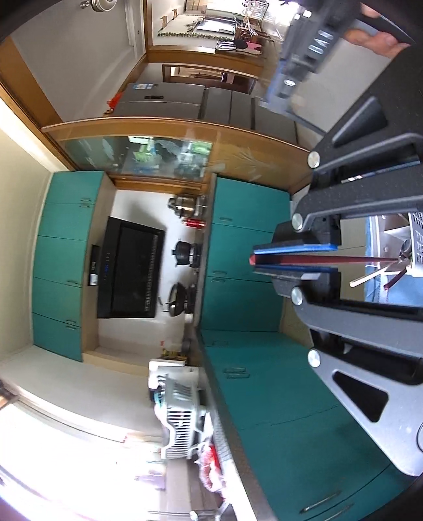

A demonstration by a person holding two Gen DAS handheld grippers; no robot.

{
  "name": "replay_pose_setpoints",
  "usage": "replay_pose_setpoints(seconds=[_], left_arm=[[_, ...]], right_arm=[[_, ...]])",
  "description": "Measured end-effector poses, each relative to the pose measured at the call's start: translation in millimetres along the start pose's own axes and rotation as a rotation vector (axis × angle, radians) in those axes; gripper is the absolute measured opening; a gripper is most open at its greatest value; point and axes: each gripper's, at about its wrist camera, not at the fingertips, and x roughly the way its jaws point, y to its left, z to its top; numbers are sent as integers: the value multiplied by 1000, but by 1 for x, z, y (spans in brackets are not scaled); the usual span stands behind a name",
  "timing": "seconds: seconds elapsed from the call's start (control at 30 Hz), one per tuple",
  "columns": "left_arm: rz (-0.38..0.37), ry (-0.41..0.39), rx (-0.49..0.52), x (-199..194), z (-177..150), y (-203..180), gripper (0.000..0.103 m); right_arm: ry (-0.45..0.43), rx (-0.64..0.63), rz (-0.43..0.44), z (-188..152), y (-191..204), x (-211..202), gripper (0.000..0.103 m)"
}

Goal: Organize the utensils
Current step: 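Carry both chopsticks over the white holder and open both tools to drop them in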

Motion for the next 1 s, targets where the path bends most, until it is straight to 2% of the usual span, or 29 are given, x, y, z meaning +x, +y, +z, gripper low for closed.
replay_pose_setpoints(seconds=[0.23,0.37,0.6,0.87,0.93,1.0], left_arm=[[11,69,18,36,-34,2,6],[26,105,37,48,-56,1,6],[35,155,45,53,-81,5,6],[51,184,36,53,-93,9,7],[56,171,33,47,-92,9,9],[57,161,37,40,-90,8,20]], right_arm=[[7,27,17,-22,-13,30,7],[12,32,81,-45,-15,42,7],[54,-15,75,-85,-10,53,7],[60,-36,65,-104,-11,44,8],[59,-37,59,-105,-12,40,19],[53,-22,66,-106,-13,34,26]])
